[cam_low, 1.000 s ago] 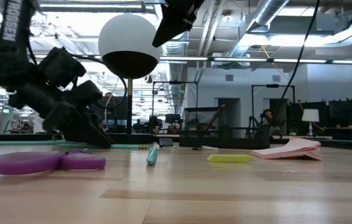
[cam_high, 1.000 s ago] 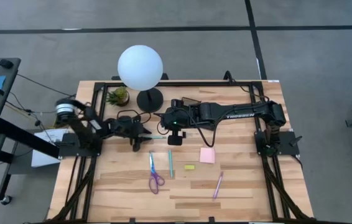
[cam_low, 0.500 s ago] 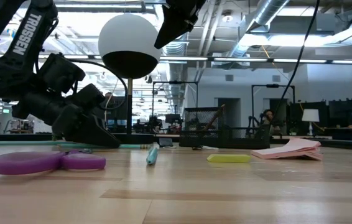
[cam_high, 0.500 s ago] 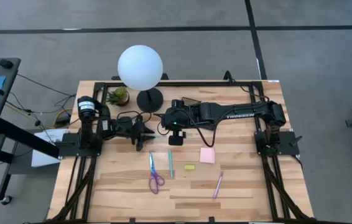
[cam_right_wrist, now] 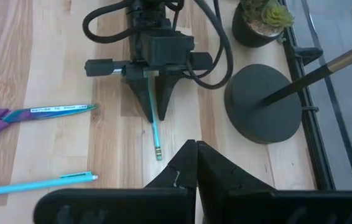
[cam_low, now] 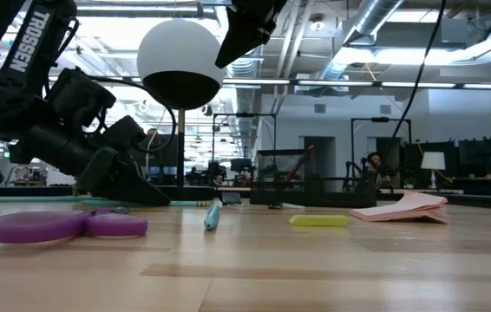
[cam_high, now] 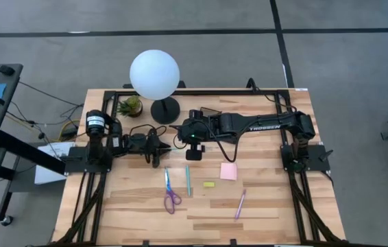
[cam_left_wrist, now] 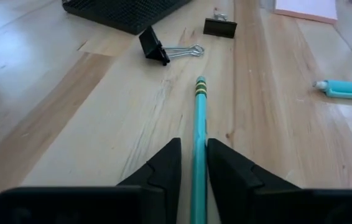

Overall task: Pick and place office supplies into organizer
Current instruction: Put the blue pencil into the black desk organizer

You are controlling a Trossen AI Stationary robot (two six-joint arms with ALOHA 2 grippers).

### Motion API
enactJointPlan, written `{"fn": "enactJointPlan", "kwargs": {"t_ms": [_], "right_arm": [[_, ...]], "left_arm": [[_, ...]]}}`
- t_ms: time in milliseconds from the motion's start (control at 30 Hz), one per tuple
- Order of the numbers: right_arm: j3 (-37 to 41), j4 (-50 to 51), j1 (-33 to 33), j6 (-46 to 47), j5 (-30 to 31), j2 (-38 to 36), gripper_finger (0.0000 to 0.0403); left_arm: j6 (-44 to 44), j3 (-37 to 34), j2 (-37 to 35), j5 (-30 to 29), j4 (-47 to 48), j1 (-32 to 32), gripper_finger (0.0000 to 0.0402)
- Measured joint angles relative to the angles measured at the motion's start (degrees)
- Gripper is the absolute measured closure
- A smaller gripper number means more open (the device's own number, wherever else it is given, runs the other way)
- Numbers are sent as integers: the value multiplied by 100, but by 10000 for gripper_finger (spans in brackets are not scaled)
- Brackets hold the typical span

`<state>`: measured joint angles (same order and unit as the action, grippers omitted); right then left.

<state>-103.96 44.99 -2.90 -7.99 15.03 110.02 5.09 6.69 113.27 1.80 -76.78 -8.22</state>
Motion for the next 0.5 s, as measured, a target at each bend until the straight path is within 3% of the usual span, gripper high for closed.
{"fn": "enactJointPlan", "kwargs": {"t_ms": [233,400,500], "right_arm": [[0,3,0,1,0,0,403],[0,33,0,106,-6,0,403],[0,281,-2,550,-155,0,403]], "left_arm": [[296,225,0,-639,192,286,335],[347,281,0,-942,321,426,382],[525,263,0,-949,307,442,390]]}}
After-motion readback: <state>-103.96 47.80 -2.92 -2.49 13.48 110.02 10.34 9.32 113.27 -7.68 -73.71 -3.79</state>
